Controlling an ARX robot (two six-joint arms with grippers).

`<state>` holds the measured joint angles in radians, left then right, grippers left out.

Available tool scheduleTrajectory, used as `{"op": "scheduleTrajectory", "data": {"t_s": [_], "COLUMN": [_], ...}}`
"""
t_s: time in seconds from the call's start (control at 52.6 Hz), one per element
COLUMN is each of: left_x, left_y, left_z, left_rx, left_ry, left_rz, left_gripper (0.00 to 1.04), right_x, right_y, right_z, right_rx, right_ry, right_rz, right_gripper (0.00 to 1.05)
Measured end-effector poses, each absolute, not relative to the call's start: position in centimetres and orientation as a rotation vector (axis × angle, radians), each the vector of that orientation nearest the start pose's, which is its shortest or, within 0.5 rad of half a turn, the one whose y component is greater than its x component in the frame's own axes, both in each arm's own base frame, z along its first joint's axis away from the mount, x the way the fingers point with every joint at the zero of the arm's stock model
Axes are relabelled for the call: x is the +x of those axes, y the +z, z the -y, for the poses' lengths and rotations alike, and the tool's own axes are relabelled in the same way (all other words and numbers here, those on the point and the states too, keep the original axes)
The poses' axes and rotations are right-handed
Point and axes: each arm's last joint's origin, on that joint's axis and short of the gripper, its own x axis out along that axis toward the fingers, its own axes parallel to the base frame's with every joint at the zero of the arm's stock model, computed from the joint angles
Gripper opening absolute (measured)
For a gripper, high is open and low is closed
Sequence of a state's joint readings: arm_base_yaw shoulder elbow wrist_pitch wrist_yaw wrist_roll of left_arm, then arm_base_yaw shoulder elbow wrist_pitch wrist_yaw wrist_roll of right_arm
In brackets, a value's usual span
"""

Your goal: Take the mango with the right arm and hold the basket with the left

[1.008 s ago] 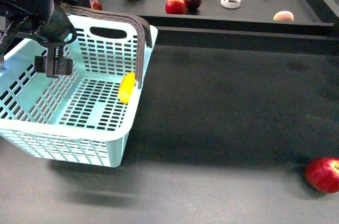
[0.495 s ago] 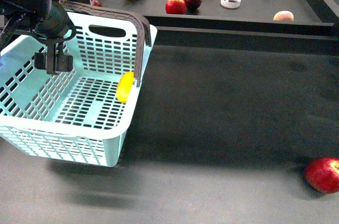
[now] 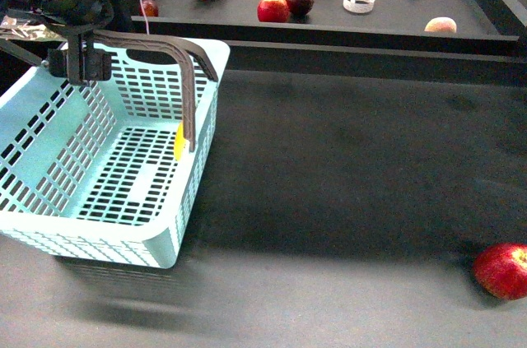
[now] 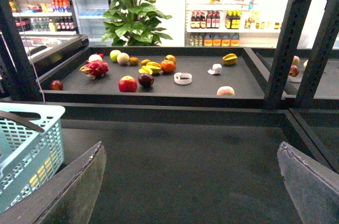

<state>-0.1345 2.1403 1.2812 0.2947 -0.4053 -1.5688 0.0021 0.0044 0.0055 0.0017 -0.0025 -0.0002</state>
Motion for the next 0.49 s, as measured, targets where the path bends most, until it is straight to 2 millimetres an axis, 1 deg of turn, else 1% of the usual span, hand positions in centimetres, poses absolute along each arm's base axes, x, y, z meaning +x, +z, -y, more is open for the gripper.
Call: {"op": "scheduleTrajectory", "data": {"t_s": [0.133, 0.228, 0.342, 0.495], "left_x": [44.5, 44.2, 43.2, 41.1], "left_y": [12.9, 13.1, 13.8, 15.2], "left_z": [4.9, 4.8, 4.6, 3.6], "left_rx": [-1.360, -1.311, -1.256, -1.196], "left_ry": [0.616, 0.627, 0.639, 0.657], "left_rz": [-0.223, -0.249, -0.251, -0.228], "left_gripper": [0.97, 0.97, 0.96, 0.97], "right_x": [9.8, 9.8, 9.8, 9.8], "right_y": [16.5, 16.5, 16.5, 16.5], "right_z": [0.0, 0.0, 0.0, 0.0], "right_rx": [0.000, 0.000, 0.000, 0.000], "right_ry": [0.005, 0.005, 0.005, 0.005], "right_rz": [0.003, 0.003, 0.003, 0.003], "right_gripper": [0.96, 0.96, 0.96, 0.96]}}
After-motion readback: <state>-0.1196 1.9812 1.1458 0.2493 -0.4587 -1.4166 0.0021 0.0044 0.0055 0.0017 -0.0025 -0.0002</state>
